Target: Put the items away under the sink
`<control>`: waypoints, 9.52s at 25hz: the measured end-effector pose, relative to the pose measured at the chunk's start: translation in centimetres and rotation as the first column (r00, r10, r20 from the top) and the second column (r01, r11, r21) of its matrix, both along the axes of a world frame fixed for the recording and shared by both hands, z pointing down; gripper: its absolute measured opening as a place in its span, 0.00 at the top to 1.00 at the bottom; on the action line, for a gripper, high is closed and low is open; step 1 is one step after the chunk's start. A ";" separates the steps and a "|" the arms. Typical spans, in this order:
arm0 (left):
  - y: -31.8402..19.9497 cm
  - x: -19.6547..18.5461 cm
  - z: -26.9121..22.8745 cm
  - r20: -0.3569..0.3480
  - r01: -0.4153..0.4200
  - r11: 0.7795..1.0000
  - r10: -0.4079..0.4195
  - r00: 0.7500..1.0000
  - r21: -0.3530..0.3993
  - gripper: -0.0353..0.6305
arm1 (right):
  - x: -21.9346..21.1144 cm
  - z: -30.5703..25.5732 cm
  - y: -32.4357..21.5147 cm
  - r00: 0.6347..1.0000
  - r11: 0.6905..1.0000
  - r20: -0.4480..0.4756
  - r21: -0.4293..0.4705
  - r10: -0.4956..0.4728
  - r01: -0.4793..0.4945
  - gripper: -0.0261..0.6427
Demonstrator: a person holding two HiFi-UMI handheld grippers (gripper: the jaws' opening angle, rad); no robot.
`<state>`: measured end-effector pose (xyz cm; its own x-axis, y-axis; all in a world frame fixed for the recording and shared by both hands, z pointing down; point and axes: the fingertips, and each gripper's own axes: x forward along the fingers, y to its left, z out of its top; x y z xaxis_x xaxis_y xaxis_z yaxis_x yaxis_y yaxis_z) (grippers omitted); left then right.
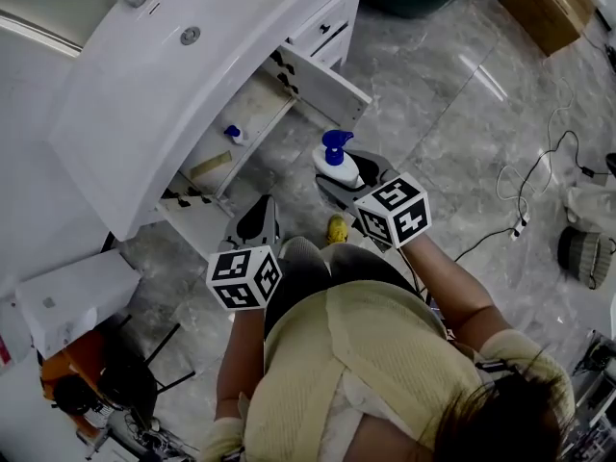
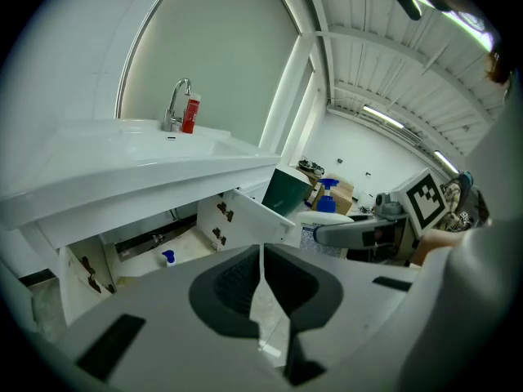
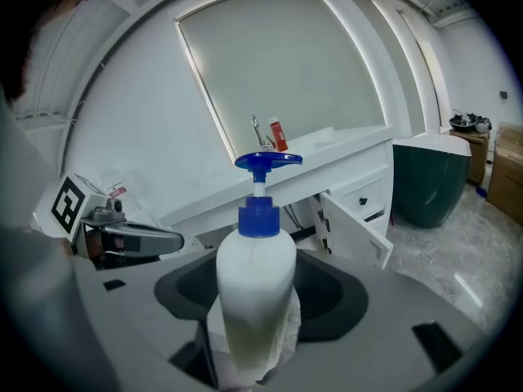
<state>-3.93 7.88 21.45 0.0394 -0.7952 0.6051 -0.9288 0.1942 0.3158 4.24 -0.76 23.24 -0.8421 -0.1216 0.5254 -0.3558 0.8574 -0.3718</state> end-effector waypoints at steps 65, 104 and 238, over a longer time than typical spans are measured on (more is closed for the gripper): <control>-11.2 -11.1 30.7 -0.011 0.007 0.966 -0.010 1.000 -0.258 0.87 | -16.6 33.4 -11.8 0.981 0.999 -0.194 -0.031 0.004 -0.010 0.56; -15.9 -17.5 41.5 0.034 0.023 0.958 -0.014 0.999 -0.285 0.87 | -28.7 42.0 -19.9 0.999 0.961 -0.044 0.277 -0.010 0.022 0.56; -9.0 -12.3 22.3 0.011 0.161 0.979 -0.161 0.987 -0.127 0.88 | -12.5 21.0 -8.4 0.975 0.970 -0.016 -0.097 0.221 -0.221 0.88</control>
<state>-16.25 -1.16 43.70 -0.0834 -0.7074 0.7018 -0.8823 0.3798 0.2779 -8.26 -9.17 44.24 -0.7976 -0.2521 0.5480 -0.5343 0.7169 -0.4478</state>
